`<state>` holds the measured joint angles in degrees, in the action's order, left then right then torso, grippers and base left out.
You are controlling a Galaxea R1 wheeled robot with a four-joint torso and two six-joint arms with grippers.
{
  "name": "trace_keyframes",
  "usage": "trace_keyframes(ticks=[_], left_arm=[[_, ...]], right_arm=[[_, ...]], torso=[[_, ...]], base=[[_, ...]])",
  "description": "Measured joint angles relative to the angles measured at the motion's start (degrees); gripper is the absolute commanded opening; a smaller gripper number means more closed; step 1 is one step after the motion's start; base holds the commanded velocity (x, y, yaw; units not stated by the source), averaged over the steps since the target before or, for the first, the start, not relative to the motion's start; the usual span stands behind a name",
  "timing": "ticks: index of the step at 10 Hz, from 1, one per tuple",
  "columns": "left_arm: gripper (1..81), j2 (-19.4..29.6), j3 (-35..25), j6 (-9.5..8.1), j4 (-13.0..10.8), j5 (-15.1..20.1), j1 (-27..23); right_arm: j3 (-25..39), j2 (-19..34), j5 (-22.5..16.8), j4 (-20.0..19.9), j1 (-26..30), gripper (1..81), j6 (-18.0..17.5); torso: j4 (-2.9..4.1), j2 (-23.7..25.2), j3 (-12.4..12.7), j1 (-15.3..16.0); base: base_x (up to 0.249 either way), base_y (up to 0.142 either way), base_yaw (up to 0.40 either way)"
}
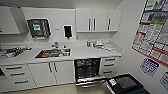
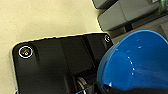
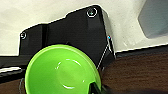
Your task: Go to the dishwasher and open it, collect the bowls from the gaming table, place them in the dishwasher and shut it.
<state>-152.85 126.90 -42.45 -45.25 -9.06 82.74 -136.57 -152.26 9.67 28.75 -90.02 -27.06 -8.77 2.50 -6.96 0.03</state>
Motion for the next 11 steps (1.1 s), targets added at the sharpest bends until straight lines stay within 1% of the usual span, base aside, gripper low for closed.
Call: trace_keyframes(ticks=[11], left_arm=[[1.0,0.0,0.0,0.00,0.0,0.0,0.1]], right_arm=[[-0.4,-0.1,0.4,0.0,-0.1,1.0,0.0]], torso=[[0.00,0.0,0.0,0.0]], base=[[0.102,0.000,0.000]])
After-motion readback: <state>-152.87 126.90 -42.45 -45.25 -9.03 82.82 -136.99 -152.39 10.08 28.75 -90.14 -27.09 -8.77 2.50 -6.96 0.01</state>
